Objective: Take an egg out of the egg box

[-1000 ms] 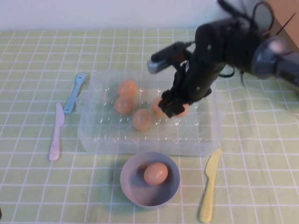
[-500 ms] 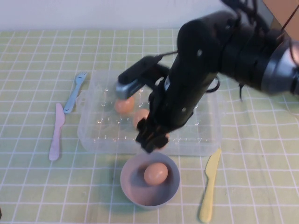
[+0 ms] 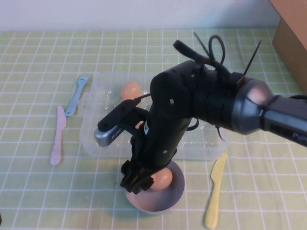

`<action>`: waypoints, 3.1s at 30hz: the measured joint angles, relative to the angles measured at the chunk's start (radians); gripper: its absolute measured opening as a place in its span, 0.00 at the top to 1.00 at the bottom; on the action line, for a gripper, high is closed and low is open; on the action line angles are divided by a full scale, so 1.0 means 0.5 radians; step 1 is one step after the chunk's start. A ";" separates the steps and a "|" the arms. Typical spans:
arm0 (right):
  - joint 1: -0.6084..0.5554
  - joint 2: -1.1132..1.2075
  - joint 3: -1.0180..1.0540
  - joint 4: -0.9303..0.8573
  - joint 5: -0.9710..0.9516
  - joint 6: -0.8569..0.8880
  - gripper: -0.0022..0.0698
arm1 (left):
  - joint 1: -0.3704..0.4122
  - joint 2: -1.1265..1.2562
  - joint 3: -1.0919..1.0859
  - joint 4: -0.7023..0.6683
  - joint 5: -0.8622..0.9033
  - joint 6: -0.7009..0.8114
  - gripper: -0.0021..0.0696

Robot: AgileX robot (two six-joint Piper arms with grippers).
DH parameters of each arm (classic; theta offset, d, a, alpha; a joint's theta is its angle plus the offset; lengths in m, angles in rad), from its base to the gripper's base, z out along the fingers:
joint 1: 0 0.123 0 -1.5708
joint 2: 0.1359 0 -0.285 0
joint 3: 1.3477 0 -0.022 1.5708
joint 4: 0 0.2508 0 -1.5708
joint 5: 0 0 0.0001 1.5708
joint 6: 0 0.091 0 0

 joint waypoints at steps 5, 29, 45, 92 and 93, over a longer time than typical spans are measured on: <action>0.000 0.079 0.004 0.000 -0.049 0.000 0.35 | 0.000 0.000 0.000 0.000 0.000 0.000 0.98; 0.016 0.158 0.004 0.009 -0.098 0.000 0.34 | 0.000 0.000 0.000 0.000 0.000 0.000 0.98; 0.032 0.099 0.008 -0.007 -0.049 0.000 0.22 | 0.000 0.000 0.000 0.000 0.000 0.000 0.98; 0.013 -2.348 1.394 -0.538 0.291 0.537 0.99 | 0.000 0.000 0.000 0.000 0.000 0.000 0.98; -0.011 -2.385 1.479 -0.563 0.212 0.546 0.99 | 0.000 0.000 0.000 0.000 0.000 0.000 0.98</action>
